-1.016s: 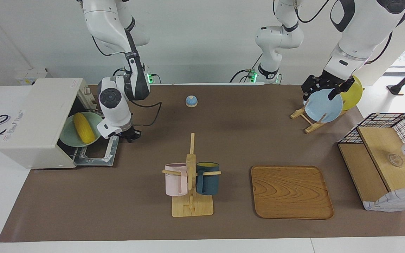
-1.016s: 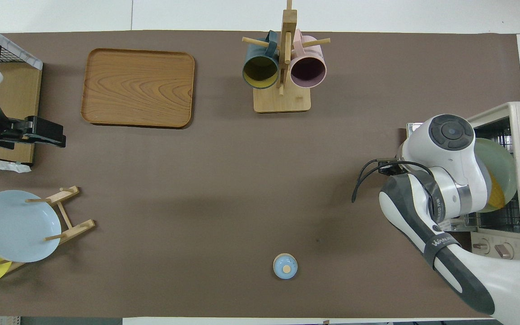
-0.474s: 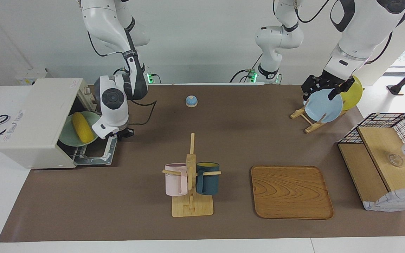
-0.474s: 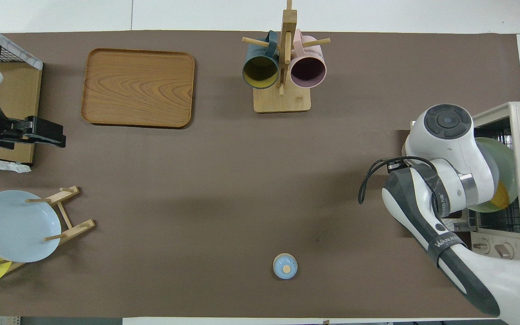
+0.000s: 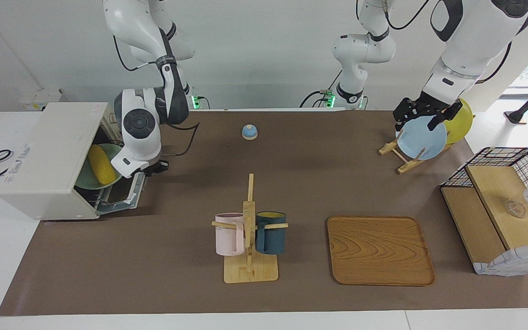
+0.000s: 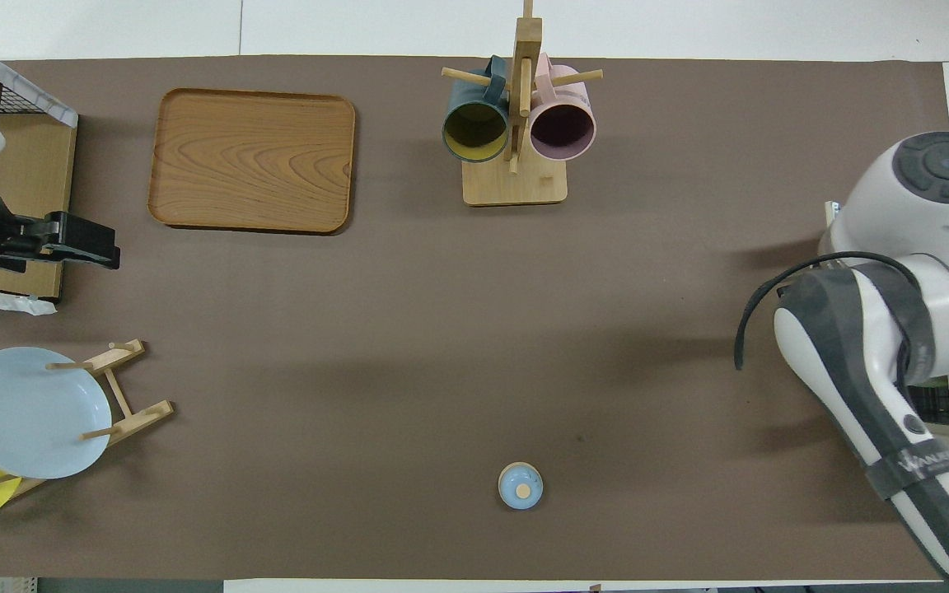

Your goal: Put corn in oven

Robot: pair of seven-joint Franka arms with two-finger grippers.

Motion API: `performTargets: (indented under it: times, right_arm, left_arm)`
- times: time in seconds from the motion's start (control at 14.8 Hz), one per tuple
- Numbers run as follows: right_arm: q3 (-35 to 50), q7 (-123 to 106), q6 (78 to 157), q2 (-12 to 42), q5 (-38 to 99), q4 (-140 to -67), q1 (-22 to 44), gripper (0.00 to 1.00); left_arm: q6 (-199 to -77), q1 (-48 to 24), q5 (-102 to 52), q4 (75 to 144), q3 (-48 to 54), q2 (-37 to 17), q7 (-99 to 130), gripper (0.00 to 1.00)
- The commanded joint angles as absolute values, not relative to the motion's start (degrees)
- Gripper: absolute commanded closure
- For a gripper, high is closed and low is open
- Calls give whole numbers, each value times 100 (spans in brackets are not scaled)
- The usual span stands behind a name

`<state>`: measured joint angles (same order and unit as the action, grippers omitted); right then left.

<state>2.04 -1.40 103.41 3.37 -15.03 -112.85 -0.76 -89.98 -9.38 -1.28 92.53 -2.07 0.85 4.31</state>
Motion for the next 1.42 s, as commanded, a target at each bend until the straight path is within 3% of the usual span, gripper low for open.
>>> performTargets:
  times: [0.0, 0.95, 1.15, 1.29, 1.35]
  right_arm:
    - [132, -719, 10486, 326, -1714, -11303, -553, 100]
    - [123, -1477, 10441, 53, -1037, -11294, -1151, 97]
    - [132, -1415, 10503, 70, -608, -11268, -1108, 58]
    - [158, -1433, 10407, 97, -527, -11119, -1099, 8]
    - [176, -1433, 10363, 97, -527, -11049, -1099, 0]
  left_arm:
    - [-8886, -896, -9, 9202, -167, 114, 422, 0]
    - [-8894, -896, -9, 9211, -167, 114, 422, 0]
    - [-8886, -896, -9, 9211, -167, 114, 422, 0]
    - [-8886, -896, -9, 9202, -167, 114, 422, 0]
    - [-8886, -896, -9, 9211, -167, 114, 422, 0]
